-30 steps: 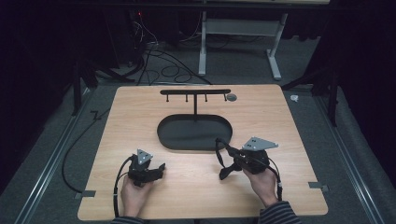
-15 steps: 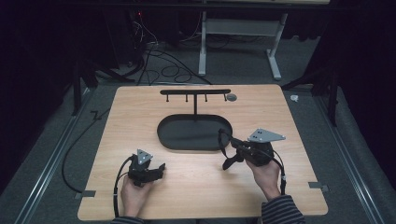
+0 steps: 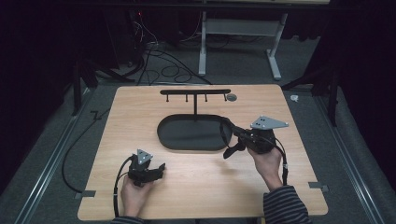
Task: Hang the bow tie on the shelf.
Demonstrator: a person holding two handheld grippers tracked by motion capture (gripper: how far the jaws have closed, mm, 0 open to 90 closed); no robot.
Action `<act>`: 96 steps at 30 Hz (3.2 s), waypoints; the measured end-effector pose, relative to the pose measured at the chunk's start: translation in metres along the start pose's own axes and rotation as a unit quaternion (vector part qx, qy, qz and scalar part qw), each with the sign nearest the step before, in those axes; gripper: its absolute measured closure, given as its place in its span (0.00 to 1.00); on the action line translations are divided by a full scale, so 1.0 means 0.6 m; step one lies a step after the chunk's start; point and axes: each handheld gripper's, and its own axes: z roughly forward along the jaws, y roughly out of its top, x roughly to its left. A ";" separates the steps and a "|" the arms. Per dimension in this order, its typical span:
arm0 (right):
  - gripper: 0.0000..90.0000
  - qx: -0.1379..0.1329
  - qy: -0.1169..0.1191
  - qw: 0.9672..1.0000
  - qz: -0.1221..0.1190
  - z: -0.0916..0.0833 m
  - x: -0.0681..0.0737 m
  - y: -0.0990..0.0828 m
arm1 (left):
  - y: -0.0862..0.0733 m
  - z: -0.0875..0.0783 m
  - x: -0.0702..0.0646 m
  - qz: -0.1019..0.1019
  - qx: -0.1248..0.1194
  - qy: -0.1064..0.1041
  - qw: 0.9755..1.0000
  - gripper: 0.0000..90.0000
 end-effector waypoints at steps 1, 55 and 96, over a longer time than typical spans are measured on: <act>0.98 0.000 0.000 1.000 0.000 0.000 0.000 0.000 | 0.000 0.000 0.000 0.000 0.000 0.000 1.000 0.29; 0.98 -0.010 -0.041 0.999 0.032 0.059 -0.066 0.098 | -0.001 -0.001 0.001 -0.002 0.000 -0.001 1.000 0.29; 0.76 0.049 -0.108 0.989 0.091 0.107 -0.078 0.077 | -0.001 -0.001 0.000 -0.003 0.000 0.001 1.000 0.29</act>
